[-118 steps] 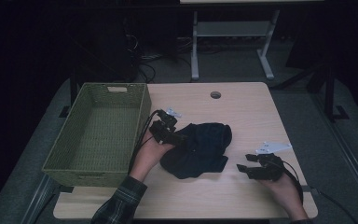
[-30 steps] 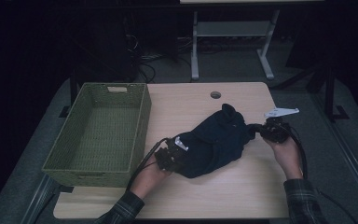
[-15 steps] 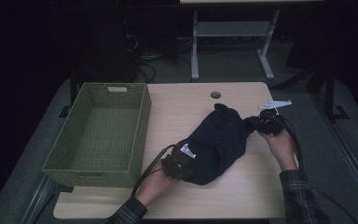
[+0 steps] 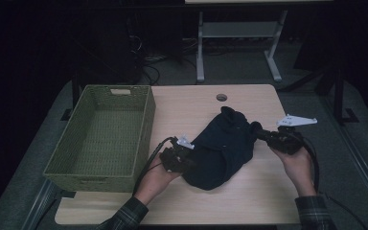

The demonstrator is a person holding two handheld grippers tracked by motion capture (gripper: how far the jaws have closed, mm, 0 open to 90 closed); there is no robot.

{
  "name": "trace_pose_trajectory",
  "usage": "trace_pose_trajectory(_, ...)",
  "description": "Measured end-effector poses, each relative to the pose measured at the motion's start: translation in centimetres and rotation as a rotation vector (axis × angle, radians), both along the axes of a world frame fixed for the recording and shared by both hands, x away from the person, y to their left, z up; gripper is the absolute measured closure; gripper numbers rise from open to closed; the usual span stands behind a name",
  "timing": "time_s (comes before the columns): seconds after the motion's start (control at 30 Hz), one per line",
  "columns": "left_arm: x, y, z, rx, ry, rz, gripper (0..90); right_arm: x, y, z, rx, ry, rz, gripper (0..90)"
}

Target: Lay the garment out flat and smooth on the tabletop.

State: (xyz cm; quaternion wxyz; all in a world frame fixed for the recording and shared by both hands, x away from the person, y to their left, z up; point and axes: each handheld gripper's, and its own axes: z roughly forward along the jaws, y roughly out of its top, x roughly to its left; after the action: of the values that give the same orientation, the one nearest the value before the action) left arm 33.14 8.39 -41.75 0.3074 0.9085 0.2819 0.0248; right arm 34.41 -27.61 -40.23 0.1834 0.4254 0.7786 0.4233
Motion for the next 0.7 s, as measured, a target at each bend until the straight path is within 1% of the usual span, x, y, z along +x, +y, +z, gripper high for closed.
trace_pose_trajectory(0.03,0.3,-0.1,0.2,0.001,-0.01,0.005,87.2,-0.3,0.2,-0.2,0.0,0.008,0.014,88.0)
trace_pose_trajectory(0.07,0.9,-0.2,0.5,0.005,-0.022,0.016,89.9,-1.2,0.9,-0.7,-0.009,0.011,0.045,89.8)
trace_pose_trajectory(0.1,0.9,-0.2,0.5,0.005,-0.022,0.016,90.0,-1.2,0.9,-0.7,-0.009,0.011,0.045,89.8)
trace_pose_trajectory(0.13,1.2,-0.3,0.6,0.012,-0.029,0.018,90.0,-2.0,1.6,-1.3,0.0,0.021,0.073,89.9)
trace_pose_trajectory(0.17,1.9,-0.7,0.8,0.018,-0.053,0.033,90.0,-2.4,1.9,-1.5,0.004,0.028,0.084,89.9)
trace_pose_trajectory(0.2,1.9,-0.7,0.8,0.018,-0.053,0.033,90.0,-2.8,2.3,-1.8,0.008,0.03,0.093,89.9)
trace_pose_trajectory(0.23,2.8,-1.0,0.9,0.014,-0.064,0.041,90.0,-3.1,2.6,-2.0,0.006,0.031,0.103,89.9)
trace_pose_trajectory(0.27,3.2,-1.2,0.9,0.017,-0.073,0.049,90.0,-3.4,3.0,-2.2,0.011,0.038,0.111,90.0)
trace_pose_trajectory(0.3,3.7,-1.4,0.9,0.009,-0.078,0.056,90.0,-3.6,3.3,-2.4,0.016,0.041,0.12,90.0)
trace_pose_trajectory(0.33,3.7,-1.4,0.9,0.009,-0.078,0.056,90.0,-3.6,3.3,-2.4,0.016,0.041,0.12,90.0)
trace_pose_trajectory(0.4,5.1,-1.7,1.0,-0.006,-0.076,0.074,89.9,-4.3,4.3,-3.1,0.015,0.048,0.14,90.0)
trace_pose_trajectory(0.43,5.1,-1.7,1.0,-0.006,-0.076,0.074,90.0,-4.4,4.6,-3.3,0.008,0.055,0.141,90.0)
trace_pose_trajectory(0.53,6.3,-2.2,1.0,-0.016,-0.083,0.081,90.0,-4.6,5.0,-3.7,0.012,0.06,0.149,90.0)
trace_pose_trajectory(0.57,7.1,-2.4,0.9,-0.019,-0.088,0.088,90.0,-4.8,5.3,-4.1,0.029,0.083,0.152,90.0)
trace_pose_trajectory(0.6,7.4,-2.6,0.8,-0.026,-0.082,0.098,90.0,-4.9,5.5,-4.3,0.026,0.09,0.155,90.0)
trace_pose_trajectory(0.63,7.4,-2.6,0.8,-0.026,-0.082,0.098,90.0,-4.9,5.5,-4.3,0.026,0.09,0.155,90.0)
trace_pose_trajectory(0.67,7.7,-2.7,0.6,-0.022,-0.086,0.101,90.0,-4.9,6.1,-4.8,0.01,0.104,0.168,90.0)
trace_pose_trajectory(0.7,8.1,-2.9,0.5,-0.017,-0.092,0.106,90.0,-4.9,6.1,-4.8,0.01,0.104,0.168,90.0)
